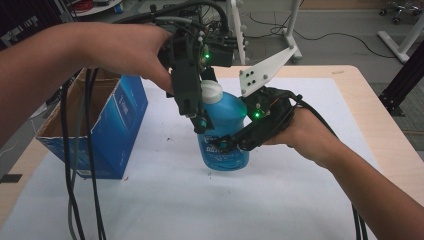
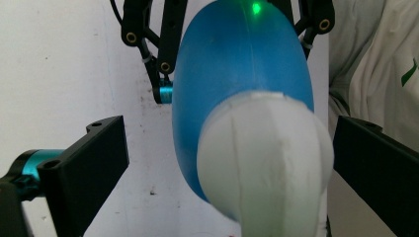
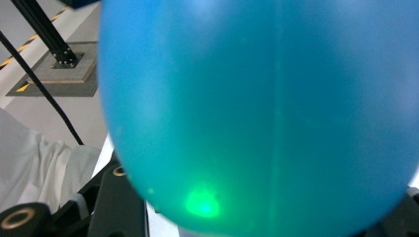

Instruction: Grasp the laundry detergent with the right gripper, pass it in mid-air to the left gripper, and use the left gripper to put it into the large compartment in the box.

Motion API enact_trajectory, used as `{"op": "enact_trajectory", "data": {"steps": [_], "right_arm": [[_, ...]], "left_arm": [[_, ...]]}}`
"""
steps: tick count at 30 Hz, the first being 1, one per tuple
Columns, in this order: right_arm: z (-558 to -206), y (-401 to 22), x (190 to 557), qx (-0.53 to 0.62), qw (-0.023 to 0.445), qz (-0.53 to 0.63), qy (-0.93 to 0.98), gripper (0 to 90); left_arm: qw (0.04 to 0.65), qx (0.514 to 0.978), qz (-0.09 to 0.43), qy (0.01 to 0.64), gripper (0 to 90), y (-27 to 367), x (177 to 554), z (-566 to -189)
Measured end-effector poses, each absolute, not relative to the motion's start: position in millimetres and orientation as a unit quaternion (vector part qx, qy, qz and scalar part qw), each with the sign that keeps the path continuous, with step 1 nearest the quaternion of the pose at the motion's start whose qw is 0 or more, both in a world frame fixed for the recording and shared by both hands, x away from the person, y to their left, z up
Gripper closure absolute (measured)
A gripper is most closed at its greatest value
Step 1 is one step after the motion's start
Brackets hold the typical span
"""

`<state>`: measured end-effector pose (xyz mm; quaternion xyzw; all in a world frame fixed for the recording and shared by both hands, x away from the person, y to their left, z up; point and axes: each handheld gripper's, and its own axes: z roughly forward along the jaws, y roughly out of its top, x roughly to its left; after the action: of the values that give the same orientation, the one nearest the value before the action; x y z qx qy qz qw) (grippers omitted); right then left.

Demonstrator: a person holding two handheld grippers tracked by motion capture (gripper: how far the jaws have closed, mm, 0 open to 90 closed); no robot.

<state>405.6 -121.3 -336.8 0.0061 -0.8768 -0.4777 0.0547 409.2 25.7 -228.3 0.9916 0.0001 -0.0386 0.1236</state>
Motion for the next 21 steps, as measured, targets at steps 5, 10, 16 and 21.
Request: {"op": "enact_trajectory", "data": {"steps": [5,10,16,21], "right_arm": [[-336,-120,406,0.008,0.056,-0.479,-0.876,44.5],[-336,-120,406,0.006,0.057,-0.479,-0.876,44.6],[-337,-120,406,0.006,0.058,-0.482,-0.874,44.6],[-337,-120,406,0.005,0.059,-0.485,-0.873,44.6]], "left_arm": [[0.119,0.992,-0.039,-0.002,1.8,23,411,-233],[0.115,0.993,-0.039,-0.003,1.8,20,412,-236],[0.114,0.992,-0.044,-0.007,9.9,19,414,-237],[0.111,0.993,-0.044,-0.007,11.2,18,415,-238]]}}
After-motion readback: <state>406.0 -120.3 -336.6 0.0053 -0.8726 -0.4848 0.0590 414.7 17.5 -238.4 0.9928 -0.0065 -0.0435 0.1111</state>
